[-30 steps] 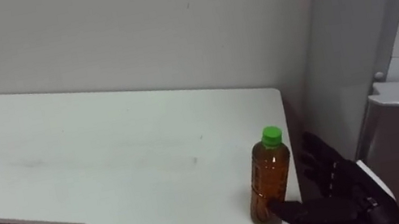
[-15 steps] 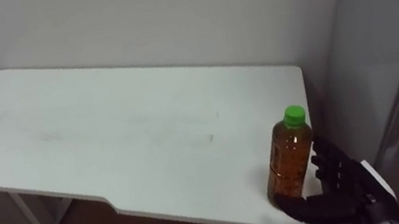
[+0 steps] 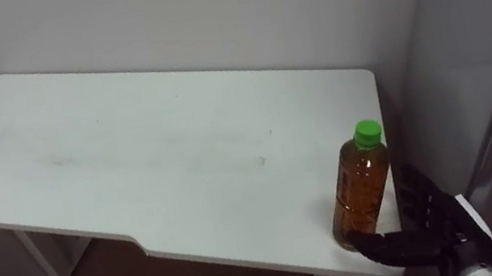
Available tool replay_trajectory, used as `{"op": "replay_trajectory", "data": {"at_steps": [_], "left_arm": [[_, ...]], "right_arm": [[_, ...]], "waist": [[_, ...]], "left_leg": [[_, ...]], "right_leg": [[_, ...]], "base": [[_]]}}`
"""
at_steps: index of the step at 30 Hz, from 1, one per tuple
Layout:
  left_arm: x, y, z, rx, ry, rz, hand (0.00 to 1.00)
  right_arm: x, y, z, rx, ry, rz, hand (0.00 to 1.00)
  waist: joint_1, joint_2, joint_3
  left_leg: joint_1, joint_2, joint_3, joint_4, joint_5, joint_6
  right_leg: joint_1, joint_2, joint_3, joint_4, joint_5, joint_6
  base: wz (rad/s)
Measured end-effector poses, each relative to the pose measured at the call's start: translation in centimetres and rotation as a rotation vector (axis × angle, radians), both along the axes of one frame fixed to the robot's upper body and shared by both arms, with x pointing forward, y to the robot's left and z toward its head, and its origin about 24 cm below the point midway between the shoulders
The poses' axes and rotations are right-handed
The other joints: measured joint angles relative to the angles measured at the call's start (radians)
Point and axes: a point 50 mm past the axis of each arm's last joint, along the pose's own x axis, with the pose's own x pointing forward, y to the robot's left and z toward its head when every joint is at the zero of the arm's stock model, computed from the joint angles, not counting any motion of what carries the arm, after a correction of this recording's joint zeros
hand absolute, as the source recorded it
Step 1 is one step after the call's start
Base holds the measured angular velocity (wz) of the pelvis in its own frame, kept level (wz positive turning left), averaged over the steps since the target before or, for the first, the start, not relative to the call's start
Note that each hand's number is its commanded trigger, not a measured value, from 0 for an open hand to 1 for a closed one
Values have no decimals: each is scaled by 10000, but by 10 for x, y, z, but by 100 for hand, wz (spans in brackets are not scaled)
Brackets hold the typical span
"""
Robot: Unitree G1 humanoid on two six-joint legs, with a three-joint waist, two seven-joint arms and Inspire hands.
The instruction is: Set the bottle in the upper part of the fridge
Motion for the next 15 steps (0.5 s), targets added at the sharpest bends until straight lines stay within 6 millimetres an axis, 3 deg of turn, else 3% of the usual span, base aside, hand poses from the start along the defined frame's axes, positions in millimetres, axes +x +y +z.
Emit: {"op": "replay_trajectory", "data": {"at_steps": [3,5,15], "left_arm": [[1,0,0,1,-20,-5,0],[2,0,0,-4,-55,-15,0],[5,-2,0,-26,-79,-180,0]], "right_arm": [[2,1,2,32,-65,-66,0],[5,1,4,24,-91,-138,0],[5,-1,1,-9,22,-456,0]], "waist": [[9,0,2],[9,7,44],[28,53,56]], "left_leg": [[-58,0,18,-6,24,0],[-80,-5,19,-2,38,4],[-109,-88,-23,-13,51,26]], "right_leg": [[-116,-18,20,78,-5,-3],[-145,-34,11,114,-19,-8],[-150,-172,-207,148,-96,16]], "base": [[0],[0],[2]]}}
